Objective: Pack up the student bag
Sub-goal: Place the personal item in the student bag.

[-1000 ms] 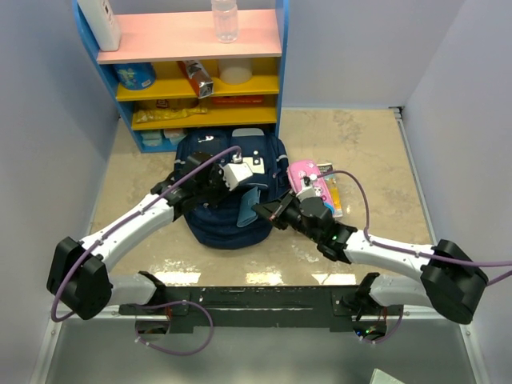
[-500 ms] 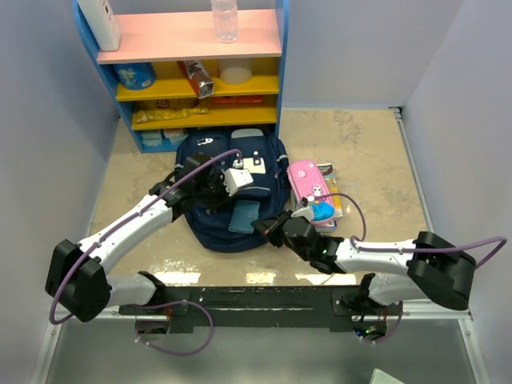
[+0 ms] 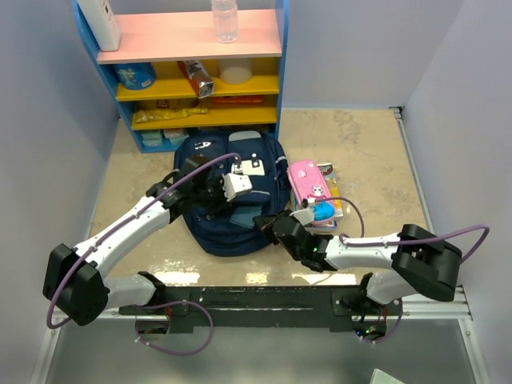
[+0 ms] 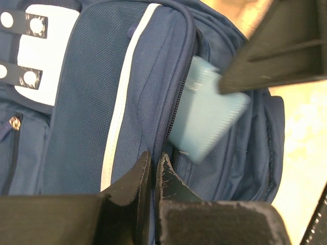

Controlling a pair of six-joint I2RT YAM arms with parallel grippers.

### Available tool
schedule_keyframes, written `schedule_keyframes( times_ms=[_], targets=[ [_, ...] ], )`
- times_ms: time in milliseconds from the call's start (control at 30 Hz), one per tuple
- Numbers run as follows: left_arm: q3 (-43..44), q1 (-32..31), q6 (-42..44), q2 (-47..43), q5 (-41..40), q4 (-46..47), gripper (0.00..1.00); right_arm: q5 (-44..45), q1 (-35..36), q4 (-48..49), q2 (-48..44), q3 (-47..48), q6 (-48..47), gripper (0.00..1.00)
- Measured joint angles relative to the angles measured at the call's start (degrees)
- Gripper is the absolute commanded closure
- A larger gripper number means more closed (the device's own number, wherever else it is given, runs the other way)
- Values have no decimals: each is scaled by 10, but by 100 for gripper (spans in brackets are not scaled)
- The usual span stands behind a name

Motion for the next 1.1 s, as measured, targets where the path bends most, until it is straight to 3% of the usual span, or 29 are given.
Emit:
schedule_keyframes(
  times_ms=[367,400,433,533,567,600,800,933,1033,1067,1100],
  targets=[
    [14,1,5,-18,18,-28,100,39,-9,55,161,165,-99,98],
    [14,2,6,-18,16,-29,100,38,-8,67,176,170,-106,89],
    [14,2,7,-18,13,-30,100,37,-7,78,186,172,-112,68],
    [14,5,8,-20,6,-34,100,17,-5,134,215,172,-138,30],
    [14,6,8,-22,5,-34,100,6,-4,155,221,169,-150,9],
    [14,6,8,-25,4,-32,100,-2,-4,168,222,164,-160,1],
    [14,4,7,-35,16,-35,99,-25,-4,206,120,59,-236,2],
    [14,2,7,-35,21,-47,94,-29,-3,206,11,10,-271,11],
    [20,2,7,-35,23,-64,73,-41,0,204,-47,9,-302,19],
    [37,2,9,-32,43,-85,32,-48,7,196,-72,9,-326,27],
    [37,2,9,-32,43,-85,8,-49,8,197,-73,9,-327,40]
  ],
)
